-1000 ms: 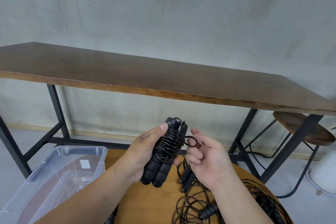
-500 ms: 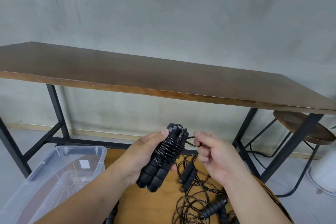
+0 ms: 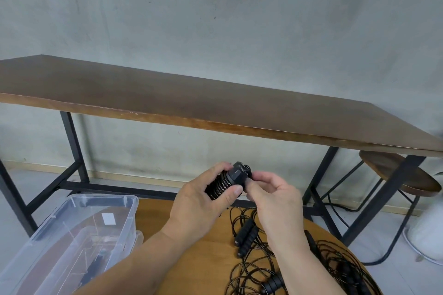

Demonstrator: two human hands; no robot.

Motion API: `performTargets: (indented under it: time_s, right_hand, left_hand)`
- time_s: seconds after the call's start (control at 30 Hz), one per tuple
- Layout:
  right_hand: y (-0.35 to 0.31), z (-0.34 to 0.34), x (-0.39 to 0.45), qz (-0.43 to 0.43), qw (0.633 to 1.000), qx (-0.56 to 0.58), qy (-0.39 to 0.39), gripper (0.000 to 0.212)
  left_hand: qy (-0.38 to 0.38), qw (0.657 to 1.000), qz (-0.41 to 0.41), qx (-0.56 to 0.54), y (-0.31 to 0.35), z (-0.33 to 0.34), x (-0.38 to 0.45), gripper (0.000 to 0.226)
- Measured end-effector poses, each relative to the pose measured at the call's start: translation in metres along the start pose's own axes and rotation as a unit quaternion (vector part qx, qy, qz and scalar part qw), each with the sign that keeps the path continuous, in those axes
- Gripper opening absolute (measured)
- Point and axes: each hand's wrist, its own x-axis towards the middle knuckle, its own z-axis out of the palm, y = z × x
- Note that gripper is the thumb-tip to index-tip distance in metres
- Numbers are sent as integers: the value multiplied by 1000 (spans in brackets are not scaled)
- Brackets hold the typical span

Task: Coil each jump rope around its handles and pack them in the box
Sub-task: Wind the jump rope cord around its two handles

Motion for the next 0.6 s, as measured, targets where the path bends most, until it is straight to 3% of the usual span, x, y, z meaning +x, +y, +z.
performTargets:
  time_s: [0.17,0.27,0.4,0.6]
  right_hand:
    - [9,-16,17,97,970,172,-140,22]
    - [12,-24,26,120,958,188,-181,28]
    - [11,-32,34,115,966,140,-187,21]
    - [3,-33,38,93,981,115,-125,12]
  left_hand:
    - [5,990,75,115,-1,-6,-4,55]
    - [25,975,135,175,-3,-3,-9,58]
    - [46,953,201,220,-8,0,-11,55]
    - [43,929,248,273,-8,2,-9,53]
